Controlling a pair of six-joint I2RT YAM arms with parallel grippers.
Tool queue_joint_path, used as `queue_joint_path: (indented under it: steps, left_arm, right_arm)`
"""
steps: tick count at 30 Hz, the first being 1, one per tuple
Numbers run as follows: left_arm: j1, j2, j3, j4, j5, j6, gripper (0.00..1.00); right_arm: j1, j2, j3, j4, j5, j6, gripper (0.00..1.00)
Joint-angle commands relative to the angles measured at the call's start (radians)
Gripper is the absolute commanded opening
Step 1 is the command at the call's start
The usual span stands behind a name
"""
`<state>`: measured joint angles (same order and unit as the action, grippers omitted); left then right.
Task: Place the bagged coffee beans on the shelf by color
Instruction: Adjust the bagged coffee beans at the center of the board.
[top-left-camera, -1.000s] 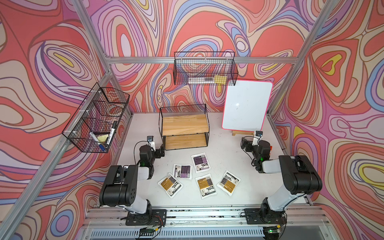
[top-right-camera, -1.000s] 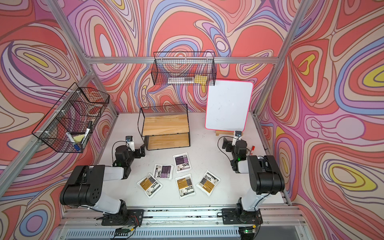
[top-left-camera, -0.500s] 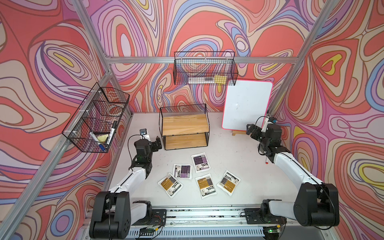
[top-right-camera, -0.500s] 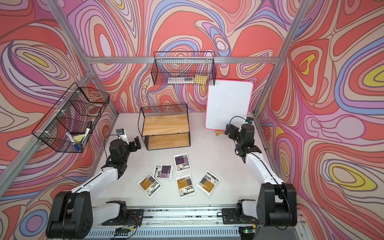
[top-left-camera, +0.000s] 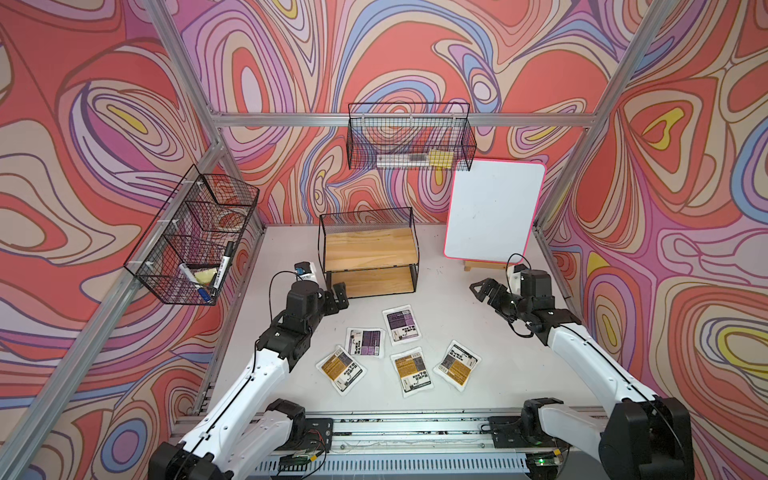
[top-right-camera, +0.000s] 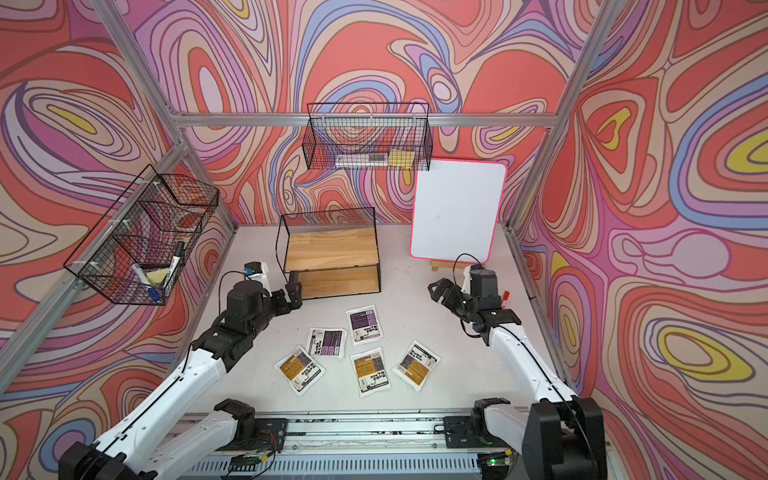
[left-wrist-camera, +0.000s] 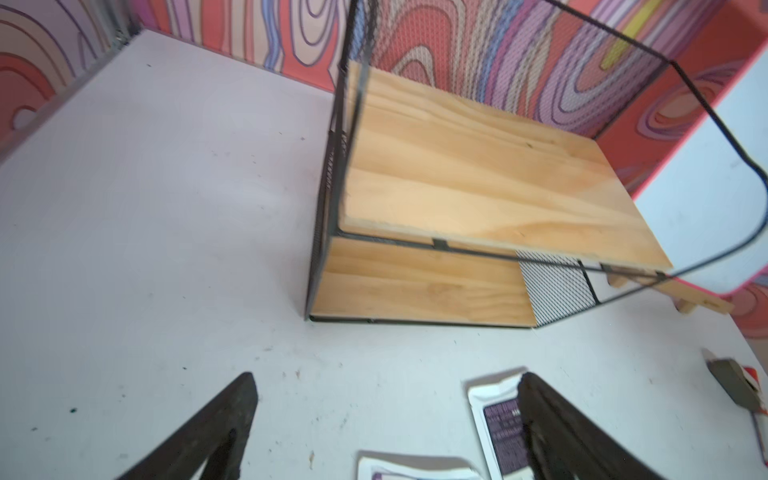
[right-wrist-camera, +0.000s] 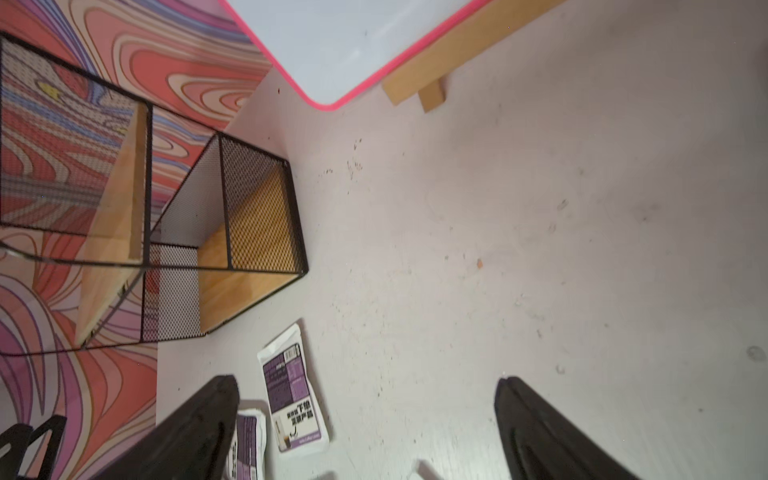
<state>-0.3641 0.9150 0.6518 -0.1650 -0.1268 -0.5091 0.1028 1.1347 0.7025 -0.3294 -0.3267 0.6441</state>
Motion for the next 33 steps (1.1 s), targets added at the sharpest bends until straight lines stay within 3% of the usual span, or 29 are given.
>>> queue_joint_path:
  steps: [1, 9, 17, 25, 33]
  left_arm:
    - [-0.106, -0.009, -0.009, -0.113, -0.046, -0.004, 0.99]
    - [-0.363, 0.13, 0.073, -0.155, -0.041, 0.076, 0.99]
    - [-0.454, 0.376, 0.263, -0.125, 0.014, 0.089, 0.99]
    - [-0.46, 0.479, 0.35, -0.127, 0.056, 0.109, 0.99]
    - [-0.459, 0.474, 0.335, -0.131, 0.064, 0.068, 0.99]
  right_arm:
    - [0.075, -0.014, -0.018, -0.155, 0.001, 0.01, 0.98]
    - [0.115, -0.147, -0.082, -0.41, -0.008, 0.017, 0.98]
    - [0.116, -0.313, -0.189, -0.558, -0.117, 0.066, 0.98]
    - [0.116, -0.373, -0.331, -0.421, -0.268, 0.193, 0.98]
    - [0.116, -0.182, -0.36, -0.053, -0.34, 0.338, 0.98]
